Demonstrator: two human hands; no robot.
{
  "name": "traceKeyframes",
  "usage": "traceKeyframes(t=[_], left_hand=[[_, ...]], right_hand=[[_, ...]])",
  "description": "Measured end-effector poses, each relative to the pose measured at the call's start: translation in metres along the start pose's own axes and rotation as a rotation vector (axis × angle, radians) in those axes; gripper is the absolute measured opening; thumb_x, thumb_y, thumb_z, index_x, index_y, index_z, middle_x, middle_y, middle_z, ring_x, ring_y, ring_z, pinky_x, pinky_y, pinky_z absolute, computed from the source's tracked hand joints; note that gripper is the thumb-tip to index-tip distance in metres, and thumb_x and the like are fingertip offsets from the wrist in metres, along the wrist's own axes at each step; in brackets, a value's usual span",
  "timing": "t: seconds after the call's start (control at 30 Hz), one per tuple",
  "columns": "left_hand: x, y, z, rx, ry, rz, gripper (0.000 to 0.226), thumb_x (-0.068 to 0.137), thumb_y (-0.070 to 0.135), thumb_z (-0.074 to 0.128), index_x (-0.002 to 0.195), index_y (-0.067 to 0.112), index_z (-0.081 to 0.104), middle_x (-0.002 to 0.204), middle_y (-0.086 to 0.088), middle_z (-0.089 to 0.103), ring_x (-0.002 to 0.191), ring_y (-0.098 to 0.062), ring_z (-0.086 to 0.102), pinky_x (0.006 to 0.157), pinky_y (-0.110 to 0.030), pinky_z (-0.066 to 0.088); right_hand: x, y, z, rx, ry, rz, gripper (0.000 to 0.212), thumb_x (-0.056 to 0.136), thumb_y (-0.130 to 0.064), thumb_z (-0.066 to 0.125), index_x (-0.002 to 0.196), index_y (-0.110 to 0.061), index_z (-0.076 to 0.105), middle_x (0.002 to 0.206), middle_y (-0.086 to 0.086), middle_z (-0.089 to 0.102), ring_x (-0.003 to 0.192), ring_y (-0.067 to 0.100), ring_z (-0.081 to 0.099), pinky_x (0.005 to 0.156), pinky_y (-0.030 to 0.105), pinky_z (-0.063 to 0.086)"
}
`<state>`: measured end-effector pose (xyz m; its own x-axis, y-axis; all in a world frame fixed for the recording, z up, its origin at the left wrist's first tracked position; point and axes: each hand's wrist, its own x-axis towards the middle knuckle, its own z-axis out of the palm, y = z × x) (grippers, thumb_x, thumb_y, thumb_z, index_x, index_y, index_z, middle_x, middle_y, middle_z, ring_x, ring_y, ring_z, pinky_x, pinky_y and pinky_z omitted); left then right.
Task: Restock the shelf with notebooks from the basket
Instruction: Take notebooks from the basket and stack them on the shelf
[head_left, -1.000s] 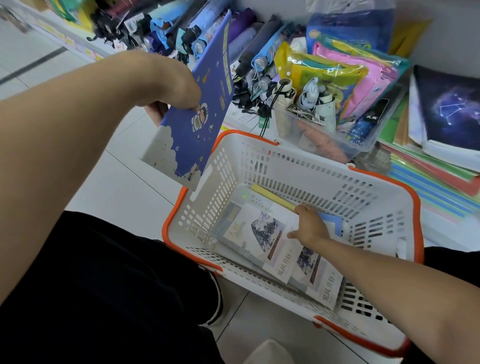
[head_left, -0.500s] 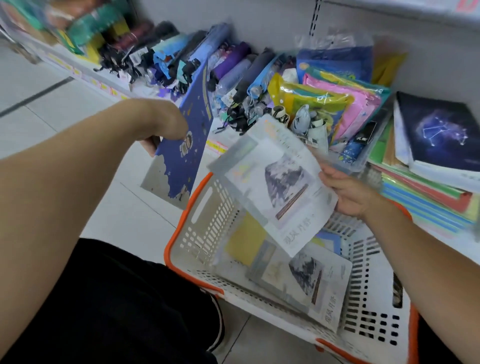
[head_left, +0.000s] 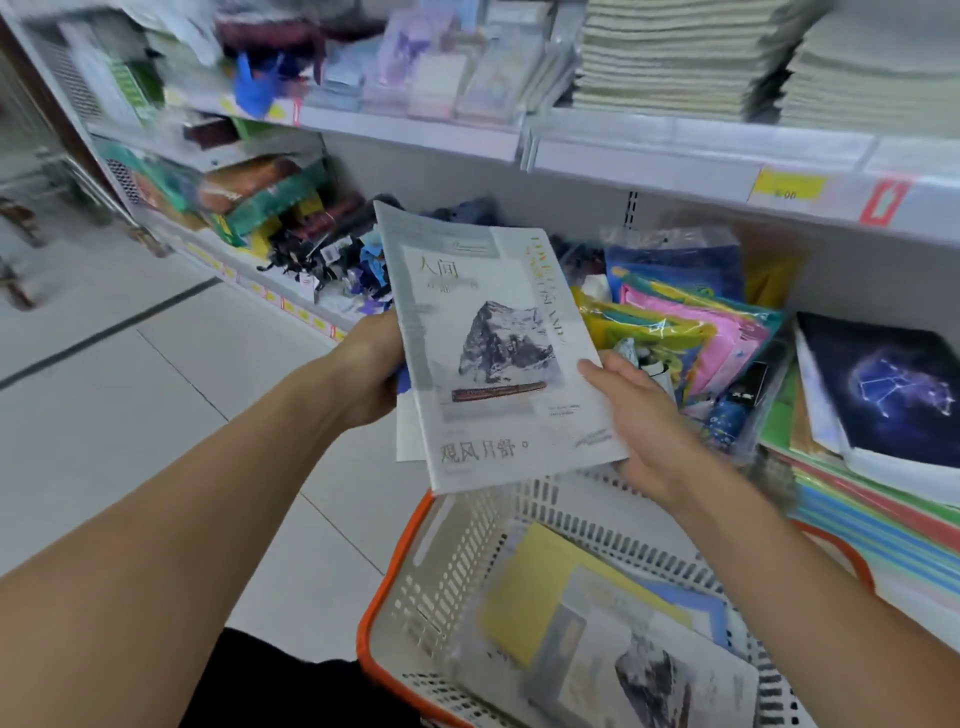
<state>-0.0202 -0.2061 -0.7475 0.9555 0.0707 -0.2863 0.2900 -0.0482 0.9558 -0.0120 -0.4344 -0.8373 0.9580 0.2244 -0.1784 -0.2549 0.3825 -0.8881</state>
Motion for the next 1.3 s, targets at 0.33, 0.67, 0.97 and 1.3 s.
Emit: traceKeyframes(t=[0.33,0.67,0.97,1.3], left_hand=[[-0.024,0.054,0.011,-0.329,-0.248,0.126,0.049,0.090,0.039,0.057,0.132,0.015,0.059,0.115,-0.014,0.071,0.100,-0.036,0.070,0.072,-0.046,0.060],[-0.025,0.135,0.136,-0.316,-0.379,0.396,0.042,0.092,0.000,0.053,0.130,0.020,0.050,0.115,-0.013,0.071,0.083,-0.035,0.073,0.052,-0.039,0.059],[0.034,0.208,0.264,-0.252,-0.276,0.228,0.020,0.096,-0.009,0.044,0.114,-0.009,0.053,0.081,-0.014,0.056,0.045,-0.008,0.059,0.041,-0.014,0.046],[0.069,0.200,0.312,-0.319,-0.164,0.222,0.035,0.093,-0.011,0.050,0.127,-0.012,0.045,0.093,-0.011,0.061,0.085,-0.019,0.068,0.094,-0.032,0.054]], right_hand=[[-0.034,-0.090,0.026,-0.292,0.084,-0.474,0.038,0.101,-0.003,0.053,0.129,-0.028,0.055,0.112,-0.003,0.075,0.099,0.019,0.073,0.079,0.037,0.060],[-0.076,-0.237,-0.037,-0.151,0.285,-0.549,0.037,0.099,-0.002,0.055,0.129,-0.022,0.064,0.116,0.001,0.074,0.108,0.028,0.070,0.087,0.051,0.058],[-0.053,-0.323,-0.115,-0.104,0.552,-0.524,0.027,0.092,0.003,0.064,0.118,0.005,0.059,0.112,0.021,0.069,0.100,0.032,0.070,0.088,0.051,0.058],[-0.025,-0.324,-0.167,-0.752,0.594,-0.454,0.050,0.063,-0.011,0.094,0.103,-0.001,0.067,0.094,0.009,0.074,0.081,0.020,0.069,0.072,0.028,0.057]])
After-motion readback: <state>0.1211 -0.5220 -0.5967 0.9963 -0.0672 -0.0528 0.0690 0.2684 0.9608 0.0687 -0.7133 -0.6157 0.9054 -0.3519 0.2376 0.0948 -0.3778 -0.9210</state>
